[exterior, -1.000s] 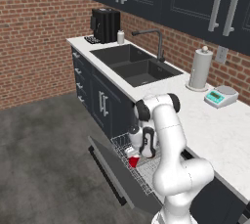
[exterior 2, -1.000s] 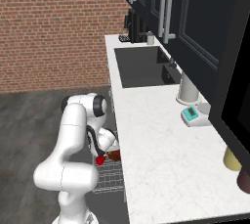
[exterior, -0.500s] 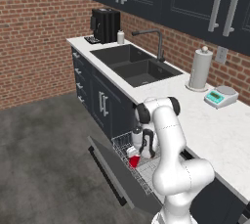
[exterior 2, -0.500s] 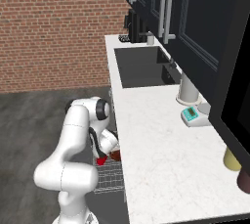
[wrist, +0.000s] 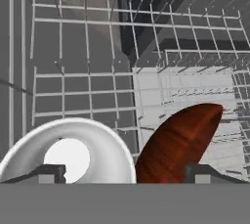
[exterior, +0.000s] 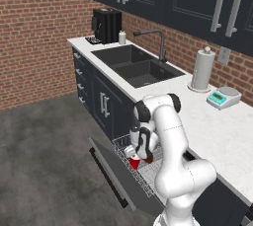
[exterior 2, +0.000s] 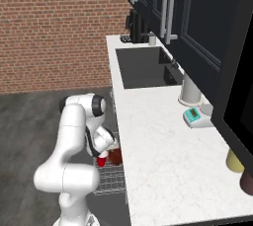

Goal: Pick up the cup and bowl from the counter, place them in the dishwasher, and close the dishwasher door.

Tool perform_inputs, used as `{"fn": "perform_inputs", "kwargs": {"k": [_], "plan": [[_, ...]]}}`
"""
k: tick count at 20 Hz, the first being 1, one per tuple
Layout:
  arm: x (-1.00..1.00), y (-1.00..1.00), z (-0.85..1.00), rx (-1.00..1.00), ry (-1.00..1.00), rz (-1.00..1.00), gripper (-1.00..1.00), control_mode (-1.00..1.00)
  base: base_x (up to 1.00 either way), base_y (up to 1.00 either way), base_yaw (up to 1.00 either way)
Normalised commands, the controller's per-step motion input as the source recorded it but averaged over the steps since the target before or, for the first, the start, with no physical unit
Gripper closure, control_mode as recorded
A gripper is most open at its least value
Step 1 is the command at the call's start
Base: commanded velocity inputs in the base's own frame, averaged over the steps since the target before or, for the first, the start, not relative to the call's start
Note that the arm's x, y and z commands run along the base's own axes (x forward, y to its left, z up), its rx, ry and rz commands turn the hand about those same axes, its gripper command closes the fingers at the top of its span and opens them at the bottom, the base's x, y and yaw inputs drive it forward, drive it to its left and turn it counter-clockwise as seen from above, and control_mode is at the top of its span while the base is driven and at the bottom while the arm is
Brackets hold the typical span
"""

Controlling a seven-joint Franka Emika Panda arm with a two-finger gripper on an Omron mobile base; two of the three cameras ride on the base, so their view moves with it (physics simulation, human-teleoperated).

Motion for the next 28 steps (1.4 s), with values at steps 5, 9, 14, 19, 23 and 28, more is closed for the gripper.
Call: {"fn": "perform_inputs", "kwargs": {"k": [5,9,14,19,23,28], "plan": [[-0.50,0.11,0.89,0.00,-0.01,-0.01,-1.00,-1.00,0.00,0.00,0.00],[-0.56,0.40,0.95,0.00,0.00,0.00,-1.00,-1.00,0.00,0.00,0.00],[-0.60,0.50,0.88,0.00,-0.04,0.00,-1.00,-1.00,0.00,0.00,0.00],[-0.39,0.44,0.97,0.00,-0.06,0.00,-1.00,-1.00,0.00,0.00,0.00],[-0.24,0.85,0.88,0.00,0.05,0.00,-1.00,-1.00,0.00,0.00,0.00],[-0.36,0.92,0.41,0.00,0.09,-0.02,-1.00,-1.00,0.00,0.00,0.00]]}}
